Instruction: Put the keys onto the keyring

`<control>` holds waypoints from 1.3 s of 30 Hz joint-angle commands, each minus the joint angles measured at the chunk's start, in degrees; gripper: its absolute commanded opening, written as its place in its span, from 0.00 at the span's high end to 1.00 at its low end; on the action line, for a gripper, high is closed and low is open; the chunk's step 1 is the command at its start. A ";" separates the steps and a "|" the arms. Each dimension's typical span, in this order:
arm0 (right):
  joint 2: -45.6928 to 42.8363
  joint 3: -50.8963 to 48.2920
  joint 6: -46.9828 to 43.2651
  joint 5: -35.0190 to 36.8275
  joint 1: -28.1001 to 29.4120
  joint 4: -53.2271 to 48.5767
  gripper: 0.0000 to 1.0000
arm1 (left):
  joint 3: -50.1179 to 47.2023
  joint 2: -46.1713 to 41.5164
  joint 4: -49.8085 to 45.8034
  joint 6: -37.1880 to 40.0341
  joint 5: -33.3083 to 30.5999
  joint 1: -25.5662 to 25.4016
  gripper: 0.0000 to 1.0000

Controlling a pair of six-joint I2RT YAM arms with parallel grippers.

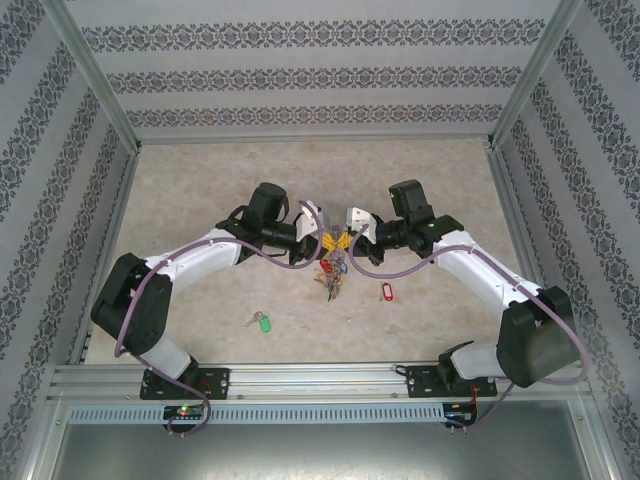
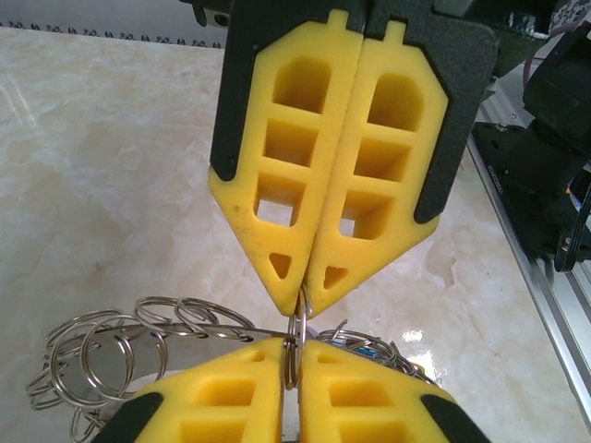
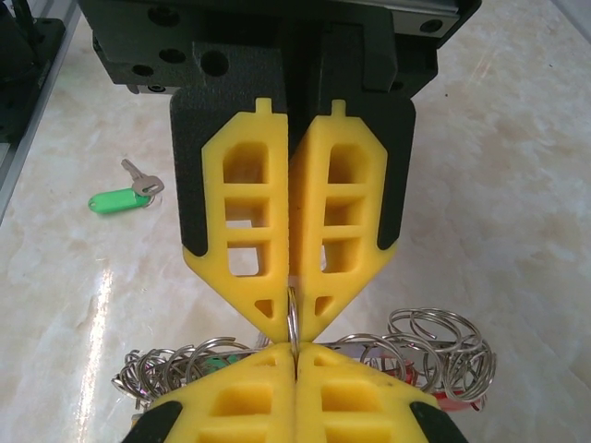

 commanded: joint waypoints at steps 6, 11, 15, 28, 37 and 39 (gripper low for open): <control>0.22 2.92 0.96 -2.43 1.05 1.24 1.00 | 0.50 0.24 2.26 -0.44 0.34 -1.14 1.00; -1.34 1.27 3.02 -1.00 0.60 2.68 0.93 | -2.02 -1.06 7.44 -2.48 -0.86 -1.14 1.00; -5.23 -2.36 6.28 -1.26 -1.12 5.43 0.76 | -3.96 -2.00 11.33 -4.76 -2.34 -1.19 1.00; -16.84 -10.30 59.99 31.99 -7.72 2.65 0.69 | -9.36 -5.68 19.99 -8.54 -7.00 -1.12 1.00; -14.74 -14.63 75.27 35.98 -7.69 -12.16 0.68 | -12.63 -8.62 20.52 -11.37 -8.47 -1.12 1.00; -13.46 -15.31 75.28 36.24 -7.08 -13.84 0.67 | -13.45 -9.16 20.50 -11.65 -8.46 -1.12 1.00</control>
